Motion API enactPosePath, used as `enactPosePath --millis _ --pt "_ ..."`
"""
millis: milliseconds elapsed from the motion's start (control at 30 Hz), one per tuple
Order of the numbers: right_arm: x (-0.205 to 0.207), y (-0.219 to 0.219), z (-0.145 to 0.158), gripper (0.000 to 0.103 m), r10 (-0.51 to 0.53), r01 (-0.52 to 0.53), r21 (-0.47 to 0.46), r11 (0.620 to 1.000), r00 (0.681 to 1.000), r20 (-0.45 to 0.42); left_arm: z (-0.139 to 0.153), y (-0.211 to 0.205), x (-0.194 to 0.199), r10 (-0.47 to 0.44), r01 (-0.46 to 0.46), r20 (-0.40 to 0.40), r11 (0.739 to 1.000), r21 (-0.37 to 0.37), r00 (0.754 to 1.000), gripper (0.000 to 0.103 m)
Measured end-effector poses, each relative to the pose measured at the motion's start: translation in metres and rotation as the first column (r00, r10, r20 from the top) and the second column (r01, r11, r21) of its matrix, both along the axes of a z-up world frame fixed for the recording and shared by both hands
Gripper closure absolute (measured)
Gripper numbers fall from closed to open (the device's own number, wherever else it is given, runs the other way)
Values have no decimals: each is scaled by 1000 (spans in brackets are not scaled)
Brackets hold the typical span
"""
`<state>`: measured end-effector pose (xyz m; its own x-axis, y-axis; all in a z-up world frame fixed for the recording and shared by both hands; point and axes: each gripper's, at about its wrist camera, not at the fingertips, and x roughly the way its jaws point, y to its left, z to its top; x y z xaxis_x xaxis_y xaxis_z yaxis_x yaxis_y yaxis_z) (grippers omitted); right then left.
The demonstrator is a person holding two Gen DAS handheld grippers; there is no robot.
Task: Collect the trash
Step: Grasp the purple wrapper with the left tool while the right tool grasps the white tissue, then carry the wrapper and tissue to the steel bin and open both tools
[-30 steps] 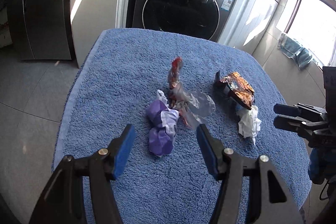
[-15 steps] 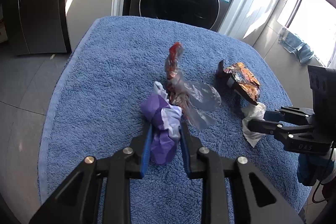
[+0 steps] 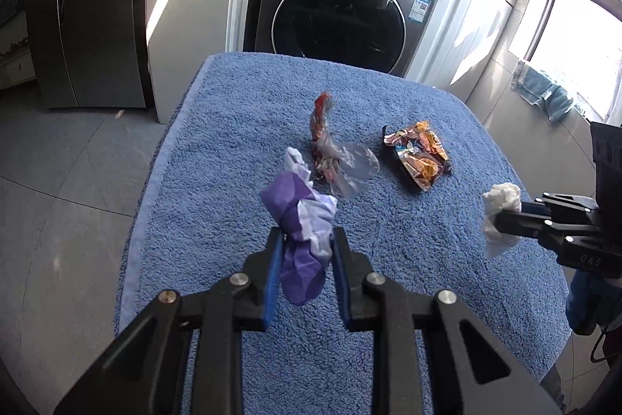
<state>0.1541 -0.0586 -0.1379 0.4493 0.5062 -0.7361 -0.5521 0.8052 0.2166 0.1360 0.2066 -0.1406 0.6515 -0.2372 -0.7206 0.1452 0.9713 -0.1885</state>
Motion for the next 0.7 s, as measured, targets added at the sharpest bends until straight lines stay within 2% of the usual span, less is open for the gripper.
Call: enactPosePath --millis 200,367,533,700 --pt "-35 -38 39 81 -49 45 49 998 994 101 56 -13 -30 11 -15 122 1000 27 992 80" --pt "-60 -77 61 81 -110 98 75 992 979 174 87 -47 -50 -11 1 184 998 57 983 80" --pt "-84 -122 77 81 -193 174 101 980 953 235 112 -105 -64 -90 65 227 991 117 970 80" --pt "-105 -177 80 81 -295 271 123 955 917 270 126 -172 -74 -192 145 243 969 199 951 80"
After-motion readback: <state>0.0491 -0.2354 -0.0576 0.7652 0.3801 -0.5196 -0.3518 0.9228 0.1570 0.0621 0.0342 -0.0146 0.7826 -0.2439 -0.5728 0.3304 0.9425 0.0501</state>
